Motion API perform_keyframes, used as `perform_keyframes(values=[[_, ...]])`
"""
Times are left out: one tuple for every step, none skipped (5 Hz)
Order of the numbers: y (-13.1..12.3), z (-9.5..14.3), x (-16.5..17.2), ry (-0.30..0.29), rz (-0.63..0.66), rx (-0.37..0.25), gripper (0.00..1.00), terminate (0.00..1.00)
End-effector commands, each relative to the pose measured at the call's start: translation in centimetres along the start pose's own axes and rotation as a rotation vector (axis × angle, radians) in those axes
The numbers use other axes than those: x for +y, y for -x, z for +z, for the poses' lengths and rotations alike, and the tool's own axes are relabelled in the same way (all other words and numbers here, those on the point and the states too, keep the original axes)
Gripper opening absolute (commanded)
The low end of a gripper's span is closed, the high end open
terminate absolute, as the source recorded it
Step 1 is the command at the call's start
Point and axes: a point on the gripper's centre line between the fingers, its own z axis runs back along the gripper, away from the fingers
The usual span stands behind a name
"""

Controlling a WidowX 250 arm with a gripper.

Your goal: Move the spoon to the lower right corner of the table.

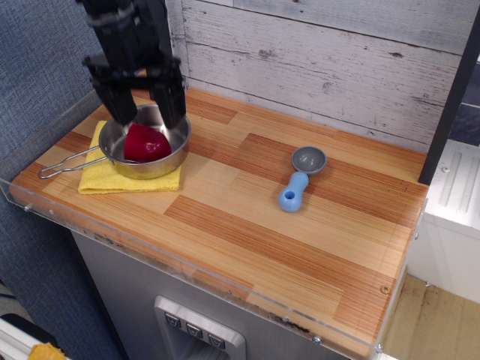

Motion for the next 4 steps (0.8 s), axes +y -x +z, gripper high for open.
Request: perform_keyframes(values=[[0.0,4.0,-4.7,-0.069,-0.081,-0.113,1.00,0.00],[-0.2,2.4,-8.6,-0.114,-0.115,-0.087,1.00,0.00],[-0.8,0.0,-11.8,-0.162,-0.113,-0.063,1.00,0.00],[-1.6,-2.5,-13.1,-0.219,-0.063,-0.024,1.00,0.00]])
